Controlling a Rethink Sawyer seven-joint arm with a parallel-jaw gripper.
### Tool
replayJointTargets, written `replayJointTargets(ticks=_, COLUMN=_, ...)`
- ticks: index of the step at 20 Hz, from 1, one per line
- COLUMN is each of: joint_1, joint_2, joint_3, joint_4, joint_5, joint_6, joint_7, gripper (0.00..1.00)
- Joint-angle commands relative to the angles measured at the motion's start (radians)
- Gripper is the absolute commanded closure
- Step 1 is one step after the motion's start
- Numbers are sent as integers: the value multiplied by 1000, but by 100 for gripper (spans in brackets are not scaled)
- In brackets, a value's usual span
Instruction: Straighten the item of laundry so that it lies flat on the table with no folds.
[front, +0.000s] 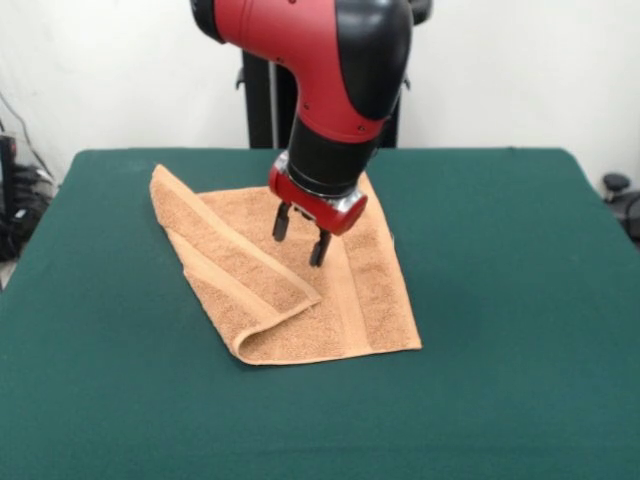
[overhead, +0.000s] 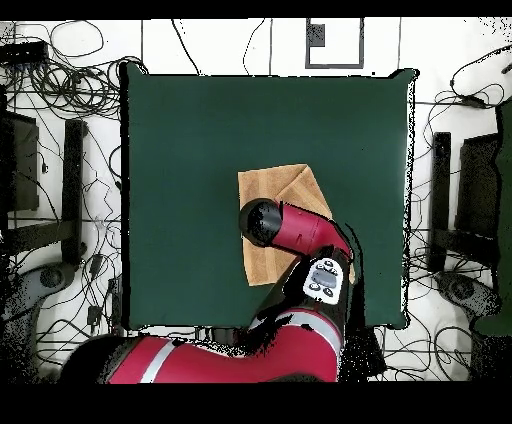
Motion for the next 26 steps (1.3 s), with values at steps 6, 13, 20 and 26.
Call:
replayJointTargets(ticks=6, joint_1=-24, joint_2=-6, joint_3=124, joint_4=62, joint_5=-32, joint_6=-50, joint_7=76, gripper=0)
replayJointTargets(ticks=13, joint_1=-39, joint_2=-10, joint_3=132, joint_4=60, joint_5=-36, joint_6=-52, joint_7=67, gripper=0)
replayJointTargets(ticks=20, joint_1=-52, joint_2=-16, joint_3=140, joint_4=63, joint_5=-41, joint_6=-53, joint_7=64, gripper=0)
replayJointTargets(ticks=26, joint_1=-57, joint_2=-16, joint_3=142, joint_4=65, joint_5=-44, joint_6=-53, joint_7=65, gripper=0)
